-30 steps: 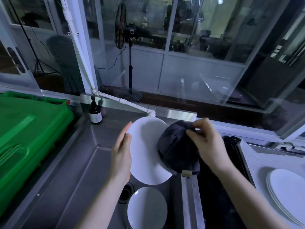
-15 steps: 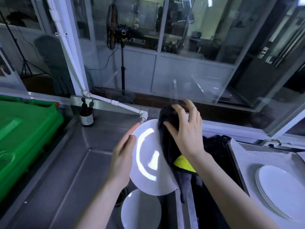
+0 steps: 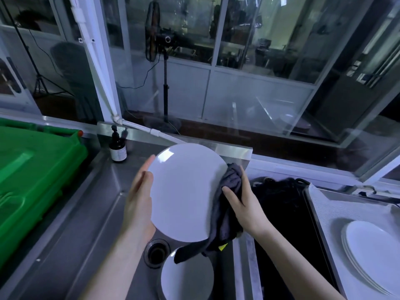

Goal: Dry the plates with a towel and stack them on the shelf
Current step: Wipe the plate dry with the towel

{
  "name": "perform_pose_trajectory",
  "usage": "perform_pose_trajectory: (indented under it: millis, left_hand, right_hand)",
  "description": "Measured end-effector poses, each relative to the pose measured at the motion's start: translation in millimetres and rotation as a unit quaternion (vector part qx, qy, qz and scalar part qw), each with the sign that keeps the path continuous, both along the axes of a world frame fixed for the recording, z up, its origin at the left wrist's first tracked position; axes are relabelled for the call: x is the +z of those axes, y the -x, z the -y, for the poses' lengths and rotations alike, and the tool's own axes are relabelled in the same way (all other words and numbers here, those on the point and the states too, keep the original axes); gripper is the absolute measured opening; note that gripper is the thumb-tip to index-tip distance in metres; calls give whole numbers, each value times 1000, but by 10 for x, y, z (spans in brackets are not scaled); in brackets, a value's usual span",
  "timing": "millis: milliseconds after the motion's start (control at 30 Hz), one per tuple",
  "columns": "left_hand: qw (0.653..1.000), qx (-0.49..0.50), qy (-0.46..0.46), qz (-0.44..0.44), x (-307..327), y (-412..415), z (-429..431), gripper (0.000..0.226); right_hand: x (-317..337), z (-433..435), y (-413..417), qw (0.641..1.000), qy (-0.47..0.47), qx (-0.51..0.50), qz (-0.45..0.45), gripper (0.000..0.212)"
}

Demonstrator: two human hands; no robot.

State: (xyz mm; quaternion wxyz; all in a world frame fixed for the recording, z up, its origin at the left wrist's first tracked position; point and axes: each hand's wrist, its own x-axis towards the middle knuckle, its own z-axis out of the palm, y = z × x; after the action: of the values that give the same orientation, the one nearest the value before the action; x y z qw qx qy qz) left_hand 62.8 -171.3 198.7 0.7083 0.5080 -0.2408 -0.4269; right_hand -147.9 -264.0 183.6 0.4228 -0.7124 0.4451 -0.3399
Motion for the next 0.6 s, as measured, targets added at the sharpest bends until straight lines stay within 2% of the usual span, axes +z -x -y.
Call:
perform_pose_trajectory:
  millis: [100,167,267,333,367,467,533,600]
  left_hand:
    - [998,-35,-11,44,16,-5,-1,39]
    - [994,-77,-8,78,26,19,-15,40]
    - [985,-113,6,133,74,105,-47,43]
    - [986,-103,9,129,55,145,-41,42]
    - [990,-95,7,109,39,156,-31,41]
    - [999,-28,-2,31,24,115,3,38]
    - [1000,27,4,-1,50,35,11,37]
    - [999,43,5,2,80,-54,1,38]
  right_hand:
    - [106,98,-33,996,65,-59,-20,62]
    - [312,199,-52,995,101,-27,-9,62]
    - [587,311,-146,971,195,65,-118,44]
    - [629,350,-210,946,265,68,-174,34]
    - [627,352,-224,944,268,46,-184,33]
    - [498,291,-171,966,196,-40,-161,34]
    - [345,173,-113,993,73,-60,-64,25]
    - [214,38,-105,998,-36,-45,23,9]
